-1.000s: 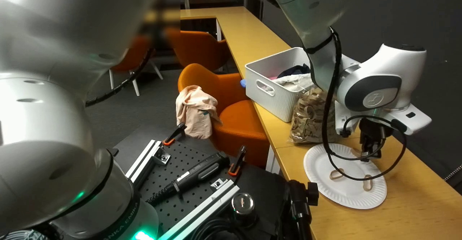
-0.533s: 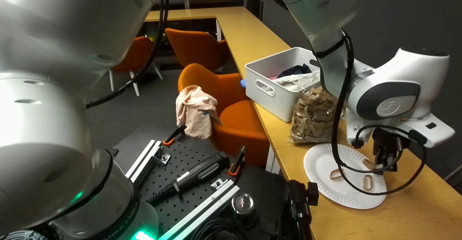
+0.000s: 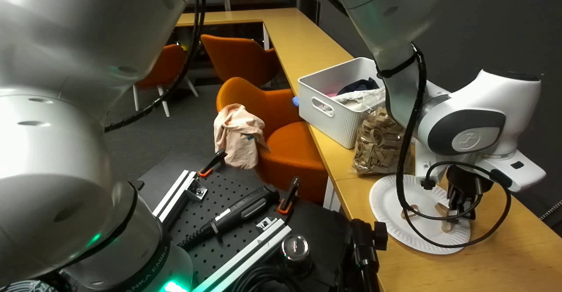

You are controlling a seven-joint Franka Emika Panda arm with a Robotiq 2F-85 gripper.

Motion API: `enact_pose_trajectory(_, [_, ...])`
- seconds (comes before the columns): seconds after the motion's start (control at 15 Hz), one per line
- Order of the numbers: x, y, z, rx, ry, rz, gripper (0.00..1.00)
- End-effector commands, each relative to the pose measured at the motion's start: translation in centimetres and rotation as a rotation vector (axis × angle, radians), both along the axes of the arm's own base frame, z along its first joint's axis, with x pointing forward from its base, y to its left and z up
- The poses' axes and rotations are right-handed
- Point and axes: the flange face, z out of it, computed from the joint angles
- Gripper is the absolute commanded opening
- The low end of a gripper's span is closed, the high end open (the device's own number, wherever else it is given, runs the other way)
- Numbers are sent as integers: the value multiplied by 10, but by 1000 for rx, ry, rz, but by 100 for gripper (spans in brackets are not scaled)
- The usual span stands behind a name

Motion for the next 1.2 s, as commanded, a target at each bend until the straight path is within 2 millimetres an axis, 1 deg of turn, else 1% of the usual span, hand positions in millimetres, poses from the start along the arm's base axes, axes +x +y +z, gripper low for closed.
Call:
enact_pose_trajectory(0.0, [-5, 2, 7, -4, 2, 13, 27])
enact_pose_trajectory(0.2, [-4, 2, 3, -3, 5, 12, 46])
enact_pose_trajectory(0.27, [-4, 3, 1, -1, 8, 13, 54])
enact_pose_trajectory(0.4, [-3, 5, -3, 1, 13, 14, 68])
enact_pose_trajectory(0.53, [-3, 7, -7, 4, 17, 16, 73])
enact_pose_trajectory(0.67, [-4, 8, -10, 7, 22, 14, 74])
enact_pose_trajectory(0.73, [-5, 8, -11, 8, 24, 14, 68])
enact_pose_trajectory(0.8, [-5, 8, -12, 9, 26, 14, 70])
enact_pose_trajectory(0.87, [-5, 8, -13, 9, 27, 14, 68])
enact_pose_trajectory(1.07, [-5, 6, -16, 8, 29, 11, 70])
enact_pose_trajectory(1.13, [-5, 7, -17, 8, 29, 11, 63])
